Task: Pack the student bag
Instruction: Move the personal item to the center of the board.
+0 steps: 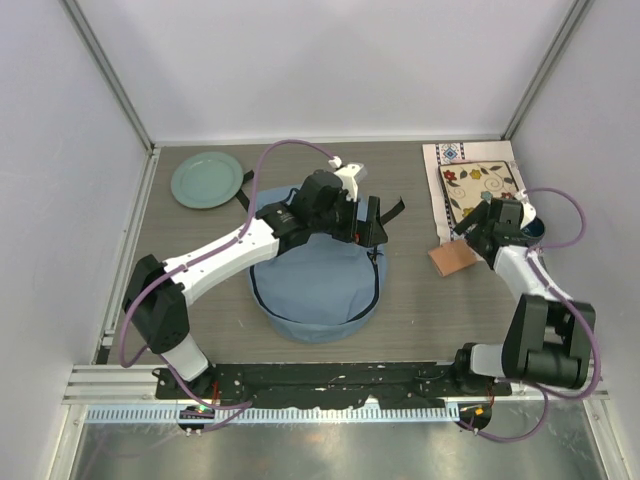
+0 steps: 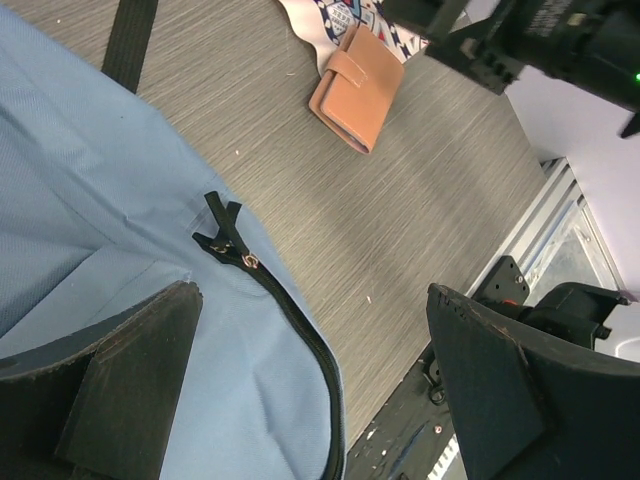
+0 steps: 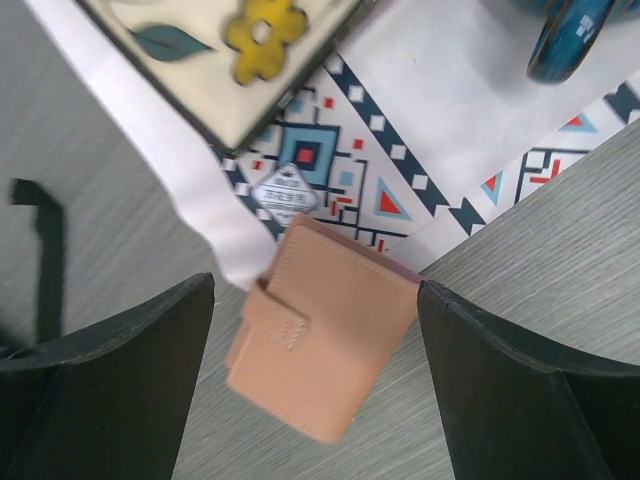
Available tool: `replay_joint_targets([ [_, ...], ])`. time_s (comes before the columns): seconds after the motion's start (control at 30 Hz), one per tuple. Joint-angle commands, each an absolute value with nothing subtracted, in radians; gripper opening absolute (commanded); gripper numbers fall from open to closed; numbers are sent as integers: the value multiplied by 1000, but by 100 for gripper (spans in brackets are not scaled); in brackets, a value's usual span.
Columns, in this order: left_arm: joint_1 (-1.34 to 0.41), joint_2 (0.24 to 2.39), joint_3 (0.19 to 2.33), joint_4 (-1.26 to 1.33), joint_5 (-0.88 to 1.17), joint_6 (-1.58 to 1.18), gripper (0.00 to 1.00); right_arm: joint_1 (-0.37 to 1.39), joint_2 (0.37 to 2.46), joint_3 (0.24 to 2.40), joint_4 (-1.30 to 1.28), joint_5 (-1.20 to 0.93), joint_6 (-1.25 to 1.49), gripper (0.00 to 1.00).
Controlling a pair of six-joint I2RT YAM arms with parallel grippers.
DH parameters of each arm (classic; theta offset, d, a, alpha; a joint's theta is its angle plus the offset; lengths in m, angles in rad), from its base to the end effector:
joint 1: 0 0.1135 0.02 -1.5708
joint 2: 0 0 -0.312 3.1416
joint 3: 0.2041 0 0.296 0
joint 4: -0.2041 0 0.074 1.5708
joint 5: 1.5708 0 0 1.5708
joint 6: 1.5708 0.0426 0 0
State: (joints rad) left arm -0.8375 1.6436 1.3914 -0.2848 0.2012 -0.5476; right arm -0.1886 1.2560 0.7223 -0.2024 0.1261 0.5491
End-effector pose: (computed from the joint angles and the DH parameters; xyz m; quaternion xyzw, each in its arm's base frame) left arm 0.2867 -0.3310 0.3512 0.1741 0.8487 -0.3811 0.3227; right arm 0.2835 -0.0596 0.2363 0.3528 0.8418 0.0159 0.4083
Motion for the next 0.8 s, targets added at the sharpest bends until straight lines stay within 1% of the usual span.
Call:
replay_joint_targets([
  [0.0, -847, 1631, 1411, -261, 207, -551, 100, -198, 1373, 761, -121, 103, 546, 88],
  [0.1, -853, 1629, 1402, -259, 207, -551, 100, -199, 1433, 764, -101, 84, 532, 88],
  [0.23, -858, 1640, 1399, -256, 216, -552, 99, -201, 1440, 738, -91, 29, 529, 88],
  [0.3, -859, 1652, 1401, -255, 222, -552, 100, -201, 1411, 720, -84, 12, 531, 88],
  [0.33, -861, 1654, 1404, -255, 227, -552, 100, -201, 1399, 698, -84, -47, 529, 88],
  [0.47, -861, 1675, 1408, -250, 241, -552, 100, -201, 1365, 652, -92, -171, 531, 87],
  [0.57, -861, 1693, 1419, -245, 253, -552, 100, -199, 1356, 634, -126, -224, 534, 85],
  [0.77, -865, 1718, 1436, -242, 261, -560, 100, -199, 1232, 592, -189, -267, 548, 84],
])
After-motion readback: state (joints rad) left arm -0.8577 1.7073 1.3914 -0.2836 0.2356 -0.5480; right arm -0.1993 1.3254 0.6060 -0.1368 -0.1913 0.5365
